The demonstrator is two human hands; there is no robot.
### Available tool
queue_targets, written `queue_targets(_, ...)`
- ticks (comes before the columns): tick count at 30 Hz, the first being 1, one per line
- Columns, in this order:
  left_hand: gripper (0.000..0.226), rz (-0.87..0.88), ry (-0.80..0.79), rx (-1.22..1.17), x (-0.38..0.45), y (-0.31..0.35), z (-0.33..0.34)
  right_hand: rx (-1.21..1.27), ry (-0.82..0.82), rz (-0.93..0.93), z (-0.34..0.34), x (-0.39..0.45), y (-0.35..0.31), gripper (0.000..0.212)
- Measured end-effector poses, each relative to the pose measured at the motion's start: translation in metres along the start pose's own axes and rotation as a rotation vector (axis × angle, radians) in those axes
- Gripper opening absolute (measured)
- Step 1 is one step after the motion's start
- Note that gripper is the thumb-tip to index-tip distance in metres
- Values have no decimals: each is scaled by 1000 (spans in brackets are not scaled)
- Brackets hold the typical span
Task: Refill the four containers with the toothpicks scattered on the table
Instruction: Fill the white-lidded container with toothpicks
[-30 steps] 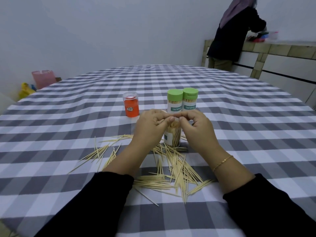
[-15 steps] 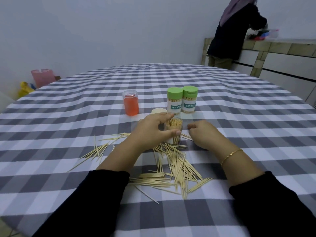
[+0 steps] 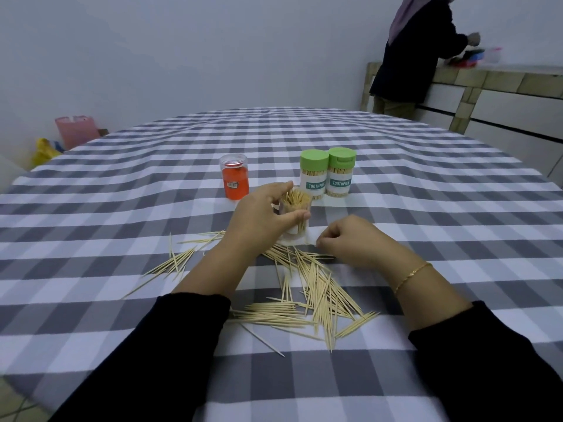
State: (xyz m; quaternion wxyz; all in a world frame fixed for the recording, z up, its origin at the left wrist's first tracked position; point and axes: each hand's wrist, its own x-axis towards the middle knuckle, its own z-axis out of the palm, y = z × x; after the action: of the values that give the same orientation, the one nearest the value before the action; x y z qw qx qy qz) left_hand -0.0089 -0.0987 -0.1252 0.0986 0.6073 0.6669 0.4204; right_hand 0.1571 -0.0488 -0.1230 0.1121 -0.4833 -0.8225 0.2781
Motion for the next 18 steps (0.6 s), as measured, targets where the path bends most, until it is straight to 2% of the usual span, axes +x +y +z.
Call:
queue_targets(3, 77, -24, 11, -4, 0, -1, 1, -40, -87, -67, 2, -2, -1, 38)
queue_targets(7, 78, -48, 10, -16, 0, -2, 2, -178, -49, -94, 7, -1, -3, 55)
queue_targets(8, 78, -49, 10, -18, 0, -2, 2, -178, -37, -75, 6, 0, -3, 56)
queue_targets(12, 81, -52, 4, -47, 0, -2, 1, -196, -2, -70, 6, 1, -2, 28)
queue_targets(14, 82, -53, 3, -56, 0, -2, 1, -178, 5, -56, 5, 0, -3, 30)
queue_targets(18, 82, -54, 1, -49, 1, -2, 1, -229, -24, -28, 4, -7, -6, 49)
